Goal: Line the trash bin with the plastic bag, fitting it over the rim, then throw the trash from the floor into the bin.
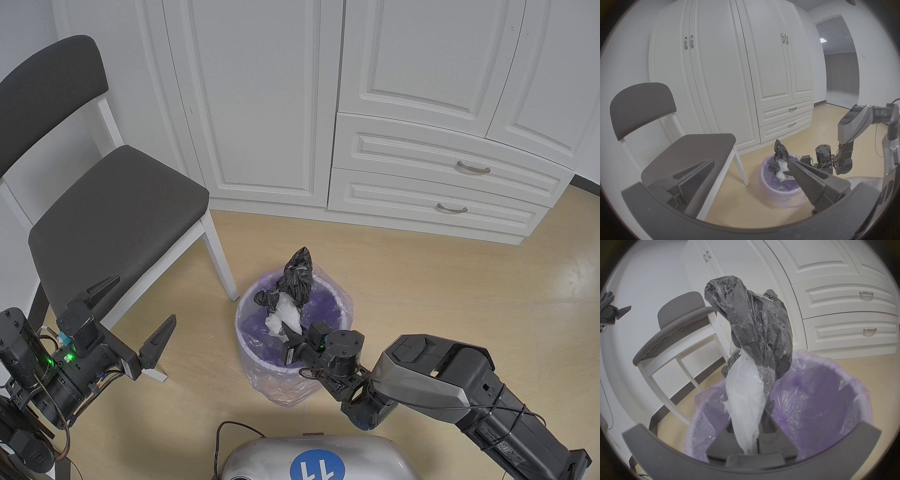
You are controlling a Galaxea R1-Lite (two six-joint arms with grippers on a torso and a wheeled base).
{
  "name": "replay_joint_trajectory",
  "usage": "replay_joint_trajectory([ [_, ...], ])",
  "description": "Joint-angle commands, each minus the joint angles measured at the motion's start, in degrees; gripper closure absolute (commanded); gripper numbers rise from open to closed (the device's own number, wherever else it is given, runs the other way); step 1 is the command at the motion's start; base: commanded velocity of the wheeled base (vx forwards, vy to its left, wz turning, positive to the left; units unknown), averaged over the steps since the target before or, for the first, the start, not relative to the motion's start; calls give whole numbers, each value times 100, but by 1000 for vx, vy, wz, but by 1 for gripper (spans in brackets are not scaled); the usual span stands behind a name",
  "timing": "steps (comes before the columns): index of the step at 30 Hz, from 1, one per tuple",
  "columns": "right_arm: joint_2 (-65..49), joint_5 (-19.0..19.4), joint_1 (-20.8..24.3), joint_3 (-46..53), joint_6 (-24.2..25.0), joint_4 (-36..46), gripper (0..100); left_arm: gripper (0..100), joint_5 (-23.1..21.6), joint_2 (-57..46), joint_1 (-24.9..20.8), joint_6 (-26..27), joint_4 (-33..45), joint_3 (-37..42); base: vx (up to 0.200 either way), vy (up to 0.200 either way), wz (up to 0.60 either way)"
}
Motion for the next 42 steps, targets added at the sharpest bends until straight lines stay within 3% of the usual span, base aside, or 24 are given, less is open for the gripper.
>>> replay_joint_trajectory([
  [1,117,-4,-8,-128,-1,-36,100,0,0,9,-1,1,-2,104,0,0,0],
  [9,126,-4,-8,-155,-1,-62,100,0,0,9,-1,1,-2,104,0,0,0],
  [10,126,-4,-8,-155,-1,-62,0,0,0,17,-1,1,-2,104,0,0,0],
  [32,-155,-65,-8,65,-98,-177,0,0,0,9,-1,1,-2,104,0,0,0],
  [42,-1017,-65,-8,1375,-1170,-651,0,0,9,9,-1,-8,-2,104,0,0,0],
])
